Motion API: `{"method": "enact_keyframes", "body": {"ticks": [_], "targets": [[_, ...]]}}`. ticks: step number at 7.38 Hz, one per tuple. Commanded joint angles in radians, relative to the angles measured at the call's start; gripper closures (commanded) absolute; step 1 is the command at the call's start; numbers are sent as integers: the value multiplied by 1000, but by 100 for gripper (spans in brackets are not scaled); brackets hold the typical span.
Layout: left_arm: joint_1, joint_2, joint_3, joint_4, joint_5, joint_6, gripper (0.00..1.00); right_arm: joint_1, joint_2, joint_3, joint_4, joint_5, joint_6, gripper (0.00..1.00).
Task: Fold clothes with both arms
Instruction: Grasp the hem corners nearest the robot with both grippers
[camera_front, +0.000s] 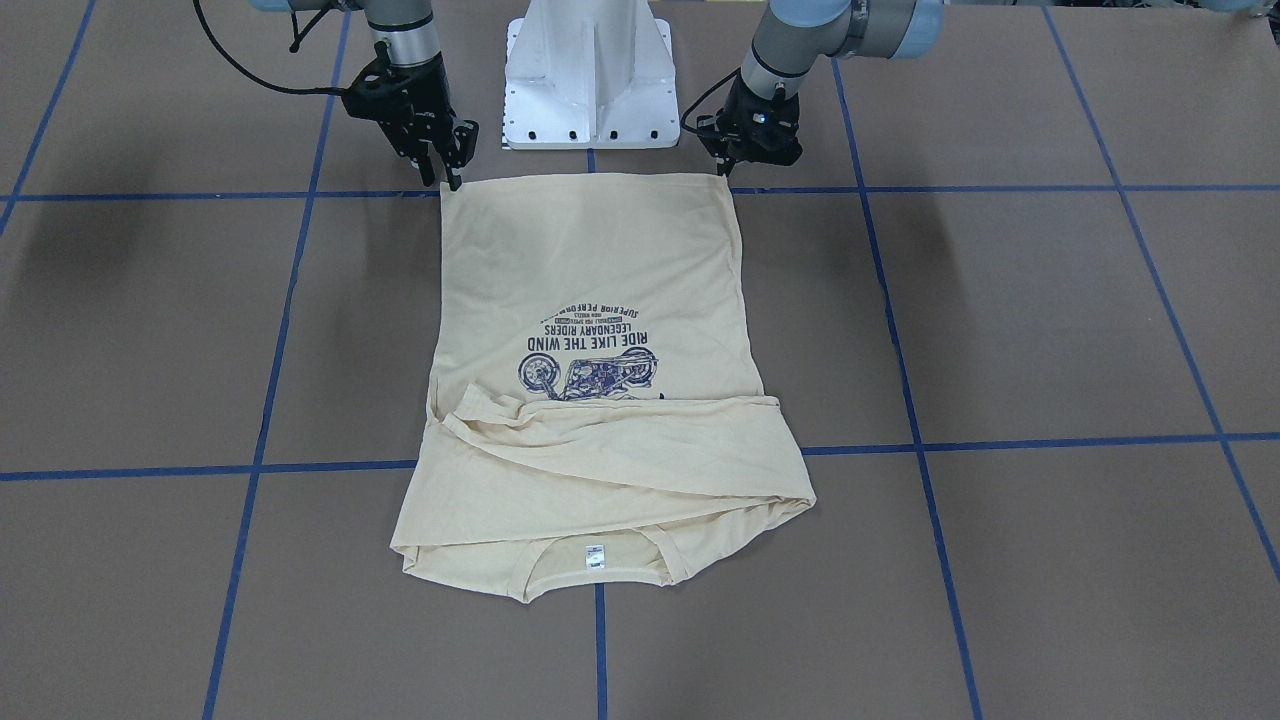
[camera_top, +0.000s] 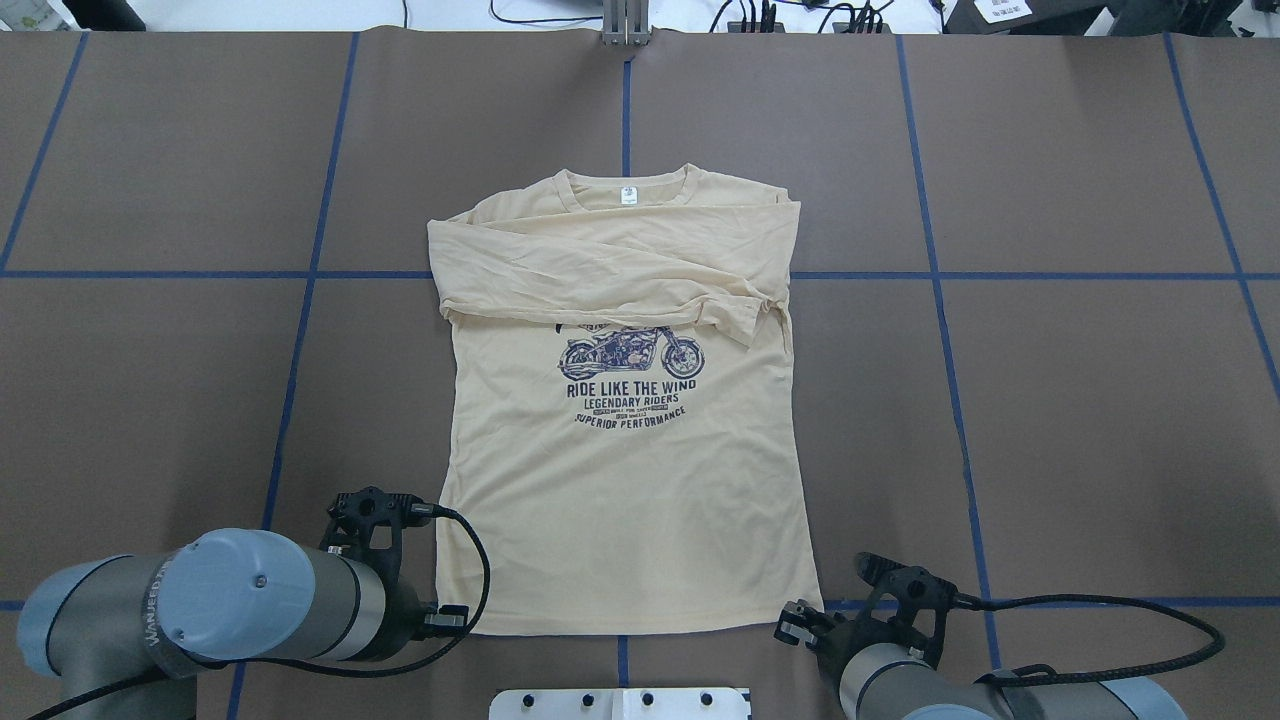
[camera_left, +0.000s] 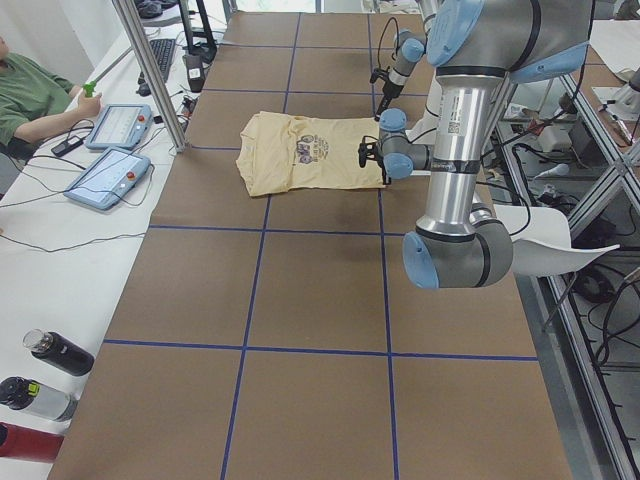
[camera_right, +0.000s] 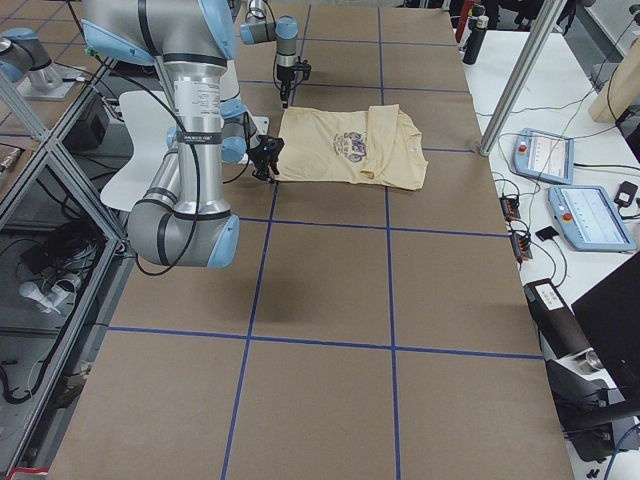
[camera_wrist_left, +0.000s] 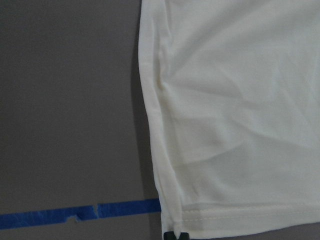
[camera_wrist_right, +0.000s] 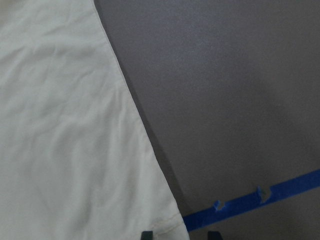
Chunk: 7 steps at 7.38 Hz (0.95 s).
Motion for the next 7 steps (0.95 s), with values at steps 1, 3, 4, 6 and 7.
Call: {"method": "enact_keyframes", "body": {"ticks": [1, 3, 4, 6, 7], "targets": [[0, 3, -10, 2, 1, 1, 100, -3, 4, -9, 0, -5, 2, 62], [0, 3, -10, 2, 1, 0, 100, 7, 6, -4, 0, -7, 2, 85], [0, 3, -10, 2, 1, 0, 100, 19, 4, 1, 0, -7, 0, 86], [0, 3, -10, 2, 1, 0, 100, 27, 4, 2, 0, -7, 0, 79], [0, 3, -10, 2, 1, 0, 100, 28, 4, 2, 0, -8, 0, 72]]}}
